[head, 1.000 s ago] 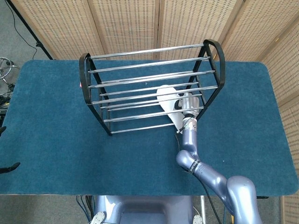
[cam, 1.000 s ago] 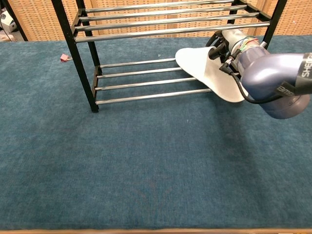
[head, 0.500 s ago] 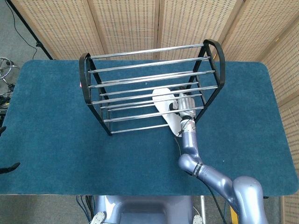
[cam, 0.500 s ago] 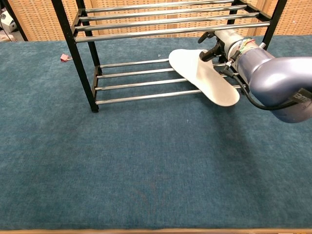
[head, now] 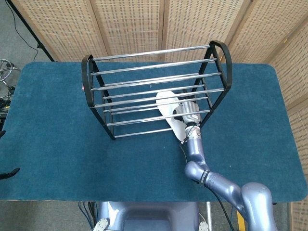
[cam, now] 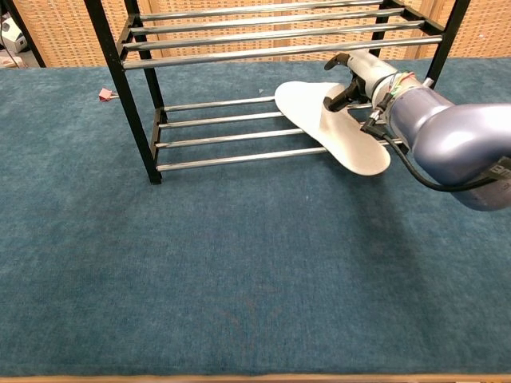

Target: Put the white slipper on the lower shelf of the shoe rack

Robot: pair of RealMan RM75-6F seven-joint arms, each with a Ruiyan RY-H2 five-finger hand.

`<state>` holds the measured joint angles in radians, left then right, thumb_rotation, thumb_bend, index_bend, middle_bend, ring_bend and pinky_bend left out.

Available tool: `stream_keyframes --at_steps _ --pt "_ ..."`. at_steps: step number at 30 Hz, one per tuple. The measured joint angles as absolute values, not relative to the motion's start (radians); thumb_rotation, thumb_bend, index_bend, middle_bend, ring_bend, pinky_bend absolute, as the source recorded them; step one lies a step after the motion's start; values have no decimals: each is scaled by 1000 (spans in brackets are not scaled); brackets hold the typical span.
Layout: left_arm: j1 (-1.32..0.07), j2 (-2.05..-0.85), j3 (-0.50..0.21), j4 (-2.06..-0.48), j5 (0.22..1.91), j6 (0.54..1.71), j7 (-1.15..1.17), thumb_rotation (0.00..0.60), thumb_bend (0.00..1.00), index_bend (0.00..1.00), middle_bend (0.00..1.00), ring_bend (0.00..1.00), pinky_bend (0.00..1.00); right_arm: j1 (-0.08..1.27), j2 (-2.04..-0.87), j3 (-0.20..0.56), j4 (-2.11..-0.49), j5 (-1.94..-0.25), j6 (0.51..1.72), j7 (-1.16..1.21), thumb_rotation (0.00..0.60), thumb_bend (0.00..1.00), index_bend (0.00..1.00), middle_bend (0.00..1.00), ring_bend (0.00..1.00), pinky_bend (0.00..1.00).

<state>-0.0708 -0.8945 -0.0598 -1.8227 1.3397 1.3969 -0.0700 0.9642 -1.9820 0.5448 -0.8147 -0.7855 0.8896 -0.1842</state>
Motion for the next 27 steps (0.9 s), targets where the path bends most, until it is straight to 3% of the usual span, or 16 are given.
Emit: stream_keyframes --at_steps 27 --pt "-73 -901 -57 -1827 1346 1397 -50 600 0 0 0 0 0 878 -1921 462 -980 -861 987 -234 600 495 135 0 0 0"
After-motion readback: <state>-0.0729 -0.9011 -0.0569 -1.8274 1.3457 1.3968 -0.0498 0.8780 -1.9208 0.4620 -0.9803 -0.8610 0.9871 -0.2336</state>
